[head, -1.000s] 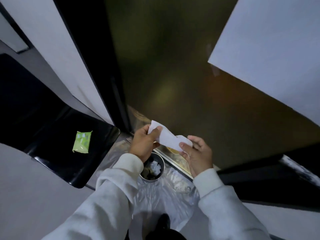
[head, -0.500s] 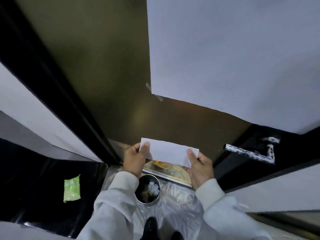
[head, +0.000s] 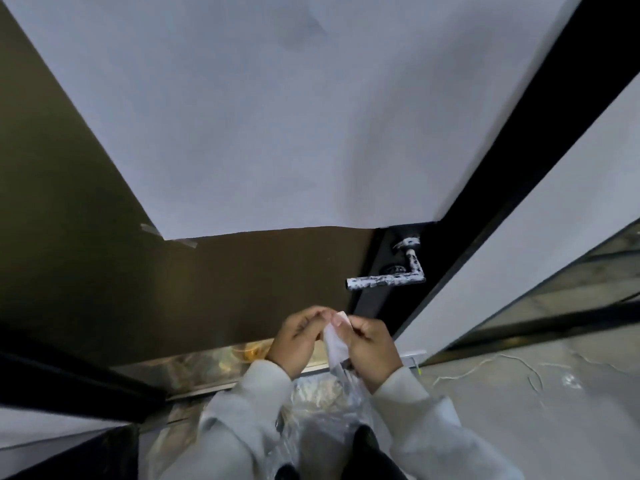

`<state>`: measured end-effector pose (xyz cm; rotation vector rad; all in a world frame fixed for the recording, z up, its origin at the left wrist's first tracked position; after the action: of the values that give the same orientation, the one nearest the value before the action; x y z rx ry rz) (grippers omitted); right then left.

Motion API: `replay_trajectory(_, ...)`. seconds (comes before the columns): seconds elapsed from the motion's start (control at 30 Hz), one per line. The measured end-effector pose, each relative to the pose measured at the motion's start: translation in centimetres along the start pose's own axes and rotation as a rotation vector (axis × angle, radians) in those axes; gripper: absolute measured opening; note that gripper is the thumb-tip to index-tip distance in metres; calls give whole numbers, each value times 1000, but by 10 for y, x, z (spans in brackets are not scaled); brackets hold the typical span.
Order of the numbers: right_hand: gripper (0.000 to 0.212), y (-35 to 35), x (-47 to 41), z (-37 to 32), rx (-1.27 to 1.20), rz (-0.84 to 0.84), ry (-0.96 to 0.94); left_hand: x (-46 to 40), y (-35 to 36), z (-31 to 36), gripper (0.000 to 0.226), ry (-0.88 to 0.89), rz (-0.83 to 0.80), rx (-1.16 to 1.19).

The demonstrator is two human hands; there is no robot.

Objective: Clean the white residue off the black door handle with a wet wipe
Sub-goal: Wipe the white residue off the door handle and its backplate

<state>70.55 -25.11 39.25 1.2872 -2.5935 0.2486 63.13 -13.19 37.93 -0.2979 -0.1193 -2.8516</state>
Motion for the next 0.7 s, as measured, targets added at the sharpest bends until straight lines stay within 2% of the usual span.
replay_trajectory(0.07, 40, -14, -2, 5, -119, 87, 77, -4, 9, -4, 26, 2, -15, 30)
replay_trajectory(0.2, 38, -36, -7, 9, -164, 96, 153, -16, 21, -5, 2, 38, -83, -77)
replay_trajectory(0.27, 35, -41, -13, 9, -241, 48, 171, -19, 21, -6, 12, 36, 4, 11)
replay_trajectory(0.37, 27, -52, -23, 10, -413, -20, 205, -19, 12, -5, 20, 49, 217, 75)
replay_trajectory(0.47, 17, -67, -33, 12, -404, -95, 227, -21, 2, 3, 36, 46, 384, 59)
replay_trajectory(0.53, 17, -77, -39, 15, -370, -113, 255, -25, 3, 9, 49, 52, 402, 85)
replay_trajectory(0.57, 18, -80, -40, 17, -356, -118, 268, -26, 5, 13, 49, 64, 401, 125)
replay_trajectory(0.67, 21, -91, -42, 26, -343, -134, 302, -28, 18, 30, 27, 71, 381, 200)
replay_trajectory(0.7, 21, -94, -42, 28, -346, -131, 311, -28, 21, 36, 27, 64, 370, 202)
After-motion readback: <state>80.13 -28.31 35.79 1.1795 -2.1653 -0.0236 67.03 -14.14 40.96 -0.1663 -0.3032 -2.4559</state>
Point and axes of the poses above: each hand's wrist, its own x-axis away from the middle knuckle, its own y-axis out of the palm, z = x × y, the point moved 4 cm from there along -x, towards the middle knuckle, and after that the axes turned 14 degrees about -z, right-handed, at the moved point
